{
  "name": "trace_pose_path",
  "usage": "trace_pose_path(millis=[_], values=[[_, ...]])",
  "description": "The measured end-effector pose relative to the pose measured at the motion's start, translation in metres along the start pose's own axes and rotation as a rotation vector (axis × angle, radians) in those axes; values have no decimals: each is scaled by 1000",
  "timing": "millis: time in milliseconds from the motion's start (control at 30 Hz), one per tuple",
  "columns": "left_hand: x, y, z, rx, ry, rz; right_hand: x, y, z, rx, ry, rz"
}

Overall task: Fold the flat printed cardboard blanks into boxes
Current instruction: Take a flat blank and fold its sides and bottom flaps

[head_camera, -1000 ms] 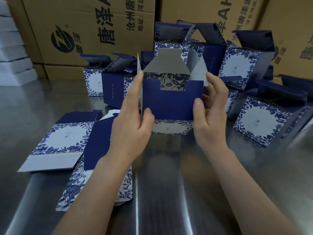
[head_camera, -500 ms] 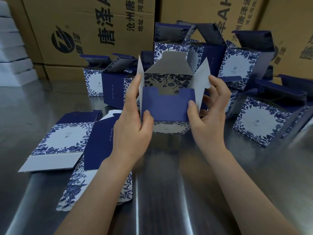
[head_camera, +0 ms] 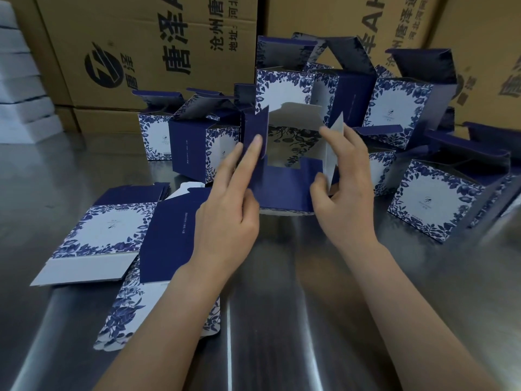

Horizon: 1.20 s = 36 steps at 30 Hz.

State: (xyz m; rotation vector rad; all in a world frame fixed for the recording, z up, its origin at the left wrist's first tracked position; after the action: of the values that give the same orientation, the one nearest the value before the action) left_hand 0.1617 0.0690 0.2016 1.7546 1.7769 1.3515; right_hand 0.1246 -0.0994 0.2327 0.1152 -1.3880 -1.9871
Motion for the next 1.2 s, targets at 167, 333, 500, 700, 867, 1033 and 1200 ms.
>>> trace_pose_path(millis=[167,333,500,700,867,1033,1200], values=[[-6,-2,-4,-8,28,53,5,1,6,23,-92,-26],[-11,-3,-8,-27,65,98,10,4,1,-21,-190,-45],[-19,-5,-7,10,136,164,7,6,1,-52,-150,17],[-20,-6,-4,40,108,166,11,9,1,-56,1,61],[-22,-6,-3,68,108,145,15,11,-1,-59,163,102],[-13,-5,0,77,117,53,14,13,-4,-71,181,130],[-11,-4,2,35,128,1,12,16,-3,6,113,119]])
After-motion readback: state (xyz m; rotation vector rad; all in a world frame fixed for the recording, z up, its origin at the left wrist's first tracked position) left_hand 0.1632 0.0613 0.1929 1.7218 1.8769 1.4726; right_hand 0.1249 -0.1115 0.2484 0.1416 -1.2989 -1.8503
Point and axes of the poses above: each hand's wrist, its own y-axis towards the middle knuckle, its own x-axis out of the back of the hand, z = x × y, the point moved 8 cm from there along y, towards the middle knuckle, and after that the axes turned 3 degrees about -x, right-handed, at the moved point
